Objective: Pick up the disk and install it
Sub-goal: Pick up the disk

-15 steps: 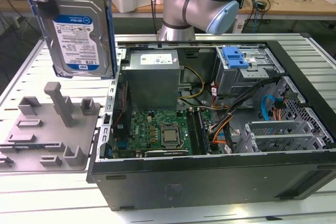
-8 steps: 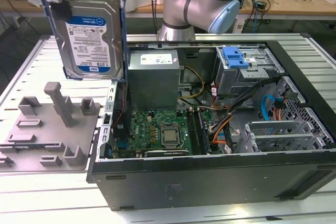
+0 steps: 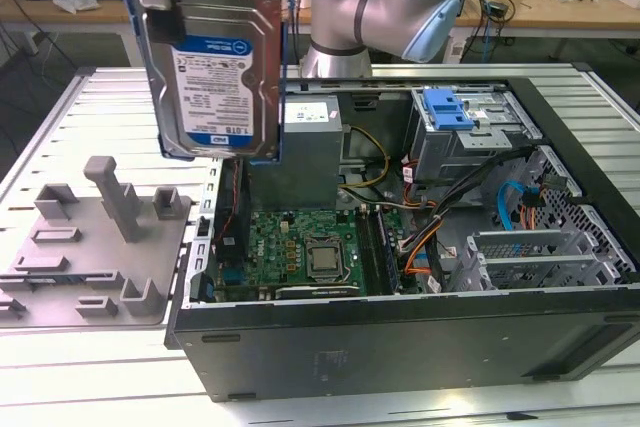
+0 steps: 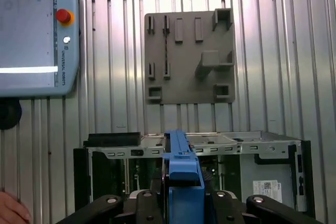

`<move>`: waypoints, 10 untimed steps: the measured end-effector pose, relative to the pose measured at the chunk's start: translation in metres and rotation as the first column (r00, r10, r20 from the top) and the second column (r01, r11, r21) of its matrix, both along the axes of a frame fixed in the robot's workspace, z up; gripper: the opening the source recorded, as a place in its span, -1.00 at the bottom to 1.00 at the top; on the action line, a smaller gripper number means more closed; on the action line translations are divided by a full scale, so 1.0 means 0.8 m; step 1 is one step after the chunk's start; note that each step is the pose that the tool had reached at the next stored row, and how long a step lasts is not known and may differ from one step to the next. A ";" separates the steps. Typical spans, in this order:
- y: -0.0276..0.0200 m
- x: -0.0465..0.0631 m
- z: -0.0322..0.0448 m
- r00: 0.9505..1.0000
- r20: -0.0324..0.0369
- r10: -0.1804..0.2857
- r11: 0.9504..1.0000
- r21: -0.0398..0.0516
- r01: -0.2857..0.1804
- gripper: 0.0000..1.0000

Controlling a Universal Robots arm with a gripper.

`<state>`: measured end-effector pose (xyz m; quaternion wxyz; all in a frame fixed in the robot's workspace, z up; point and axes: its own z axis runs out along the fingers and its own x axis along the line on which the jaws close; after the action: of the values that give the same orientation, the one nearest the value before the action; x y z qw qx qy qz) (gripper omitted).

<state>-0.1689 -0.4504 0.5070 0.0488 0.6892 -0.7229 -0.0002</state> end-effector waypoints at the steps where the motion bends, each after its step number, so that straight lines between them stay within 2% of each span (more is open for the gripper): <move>1: -0.0010 0.003 0.0002 1.000 -0.001 0.000 1.000 0.000 0.000 -0.26; 10: -0.0173 0.046 0.0026 1.000 -0.010 0.000 1.000 0.000 0.000 -0.26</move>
<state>-0.1322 -0.4642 0.5090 0.0527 0.6891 -0.7227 -0.0037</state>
